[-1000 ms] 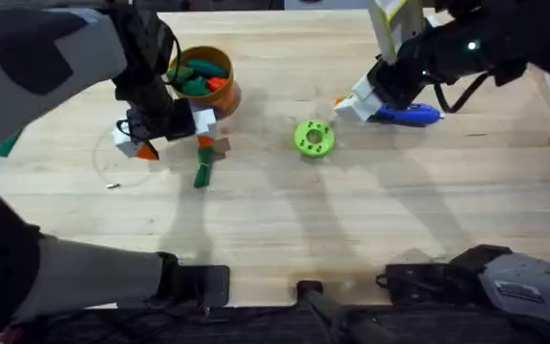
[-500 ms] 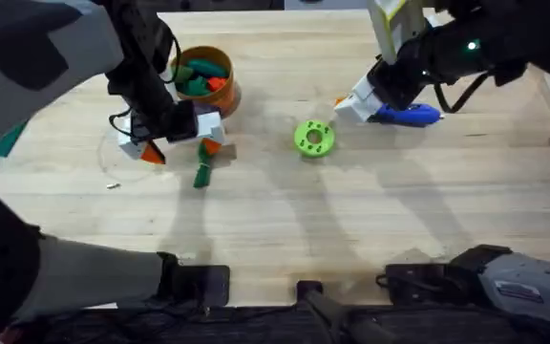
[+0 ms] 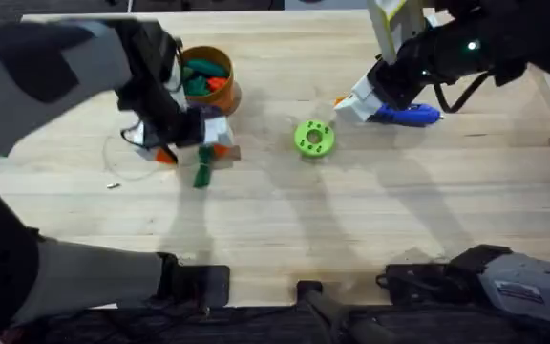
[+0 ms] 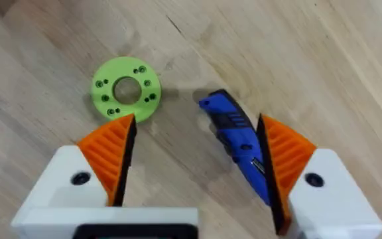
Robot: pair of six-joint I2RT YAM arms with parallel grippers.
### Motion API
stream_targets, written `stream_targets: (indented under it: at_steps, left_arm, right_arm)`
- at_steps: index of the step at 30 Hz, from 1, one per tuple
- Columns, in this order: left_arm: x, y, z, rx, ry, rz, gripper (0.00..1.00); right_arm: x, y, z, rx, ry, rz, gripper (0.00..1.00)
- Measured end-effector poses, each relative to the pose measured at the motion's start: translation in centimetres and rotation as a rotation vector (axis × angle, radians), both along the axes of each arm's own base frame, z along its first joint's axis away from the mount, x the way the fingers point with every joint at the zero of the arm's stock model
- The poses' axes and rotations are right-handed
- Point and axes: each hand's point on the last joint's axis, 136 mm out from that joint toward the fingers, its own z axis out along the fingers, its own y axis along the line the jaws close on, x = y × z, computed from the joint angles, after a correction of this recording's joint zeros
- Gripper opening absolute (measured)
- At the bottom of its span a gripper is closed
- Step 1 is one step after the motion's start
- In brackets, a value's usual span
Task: Pick up the gripper from the table and insert it into the empty holder that is missing its gripper. Then pick up a screw, insert it into the mounting hole, and use the screwdriver to tighten it. Finally, clean up the table by picking up the vegetable and placing it into the bucket.
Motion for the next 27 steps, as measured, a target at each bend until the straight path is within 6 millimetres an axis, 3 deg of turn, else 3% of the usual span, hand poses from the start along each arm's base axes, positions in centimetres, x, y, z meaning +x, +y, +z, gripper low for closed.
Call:
stream_targets:
  at_steps: [3,6,8,10,12,13,22,25,27]
  left_arm:
    - [-1.8,0.0,-1.8,0.002,0.043,-0.007,0.981]
    - [-2.0,0.0,-1.9,0.01,0.033,-0.016,0.981]
    - [-2.1,0.1,-2.0,0.014,0.035,-0.015,0.899]
    - [-2.1,0.2,-2.0,0.019,0.035,-0.015,0.689]
    - [-2.2,0.2,-2.1,0.017,0.037,-0.016,0.377]
    - [-1.8,0.0,-2.0,0.008,0.015,-0.019,0.034]
    - [-2.1,-1.6,-1.7,-0.086,0.028,-0.022,0.024]
    - [-2.5,-2.2,-0.4,-0.118,0.063,-0.036,0.024]
    - [-1.7,-2.4,1.3,-0.129,0.039,-0.05,0.024]
  right_arm:
    - [0.0,0.0,0.0,0.0,0.0,0.0,0.984]
    - [0.0,0.0,0.0,0.0,0.0,0.0,0.984]
    - [0.0,0.0,0.0,0.0,0.0,0.0,0.984]
    - [0.0,0.0,0.0,0.0,-0.001,0.0,0.984]
    - [0.0,0.0,0.0,0.0,-0.001,0.0,0.984]
    - [0.0,0.0,0.0,0.0,0.0,0.0,0.984]
    - [0.0,0.0,0.0,0.0,-0.001,0.0,0.984]
    - [0.0,0.0,0.0,0.0,-0.001,0.0,0.984]
    - [0.0,0.0,0.0,0.0,0.0,0.0,0.984]
